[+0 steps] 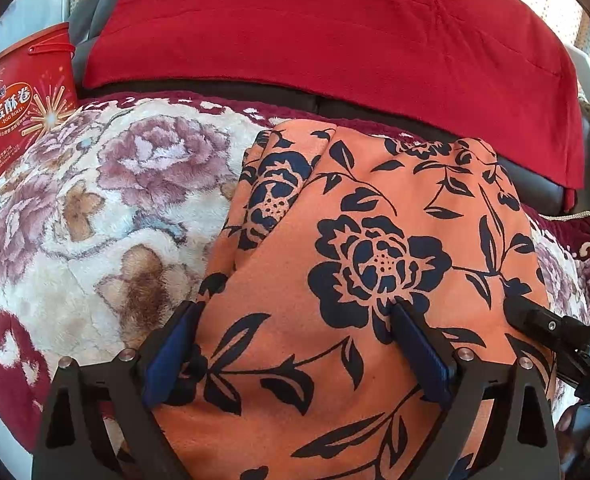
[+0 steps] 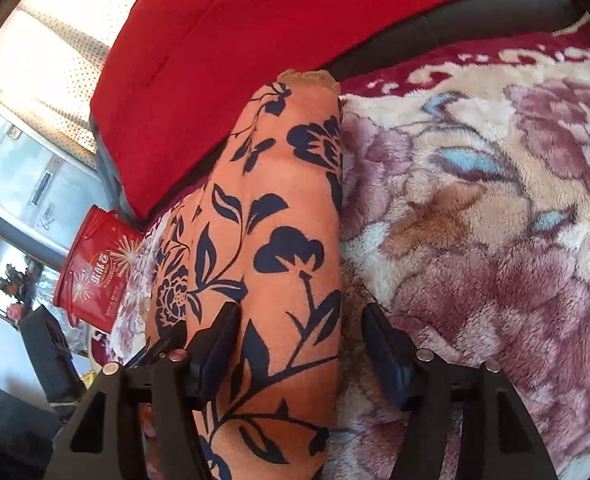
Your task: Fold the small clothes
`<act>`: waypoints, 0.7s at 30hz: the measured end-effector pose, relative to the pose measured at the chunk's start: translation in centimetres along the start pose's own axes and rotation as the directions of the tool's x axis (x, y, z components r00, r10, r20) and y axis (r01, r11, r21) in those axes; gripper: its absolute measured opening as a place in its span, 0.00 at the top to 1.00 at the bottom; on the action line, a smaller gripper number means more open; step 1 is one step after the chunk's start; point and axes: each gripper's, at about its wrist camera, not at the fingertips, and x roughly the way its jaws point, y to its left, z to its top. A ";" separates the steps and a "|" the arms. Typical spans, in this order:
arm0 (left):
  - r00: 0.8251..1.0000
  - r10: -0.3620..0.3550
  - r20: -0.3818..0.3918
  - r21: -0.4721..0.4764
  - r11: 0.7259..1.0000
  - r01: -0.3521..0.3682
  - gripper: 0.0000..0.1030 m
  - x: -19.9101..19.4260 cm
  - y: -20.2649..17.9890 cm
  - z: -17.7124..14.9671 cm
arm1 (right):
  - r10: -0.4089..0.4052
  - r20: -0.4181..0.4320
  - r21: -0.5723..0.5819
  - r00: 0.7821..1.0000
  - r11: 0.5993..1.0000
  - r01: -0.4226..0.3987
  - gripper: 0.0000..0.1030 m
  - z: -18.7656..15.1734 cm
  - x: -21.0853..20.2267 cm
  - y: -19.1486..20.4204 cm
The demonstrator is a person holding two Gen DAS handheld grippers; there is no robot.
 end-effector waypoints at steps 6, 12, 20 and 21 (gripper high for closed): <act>1.000 -0.001 0.001 0.002 1.000 0.001 0.07 0.0 0.0 0.0 | 0.036 -0.024 0.020 0.999 0.999 -0.035 0.33 0.2 0.2 -0.5; 1.000 -0.001 0.000 0.003 1.000 0.001 0.06 0.0 0.0 0.1 | 0.011 -0.048 -0.012 0.999 1.000 -0.011 0.35 0.5 -0.1 -0.4; 1.000 0.008 0.007 -0.003 1.000 -0.008 0.06 0.0 -0.1 -0.1 | 0.046 -0.038 0.008 0.998 0.999 -0.045 0.33 0.4 -0.2 -1.1; 1.000 0.008 0.006 -0.003 1.000 -0.008 0.06 0.1 -0.1 -0.1 | 0.046 -0.039 0.003 0.998 0.999 -0.046 0.33 0.4 -0.2 -1.1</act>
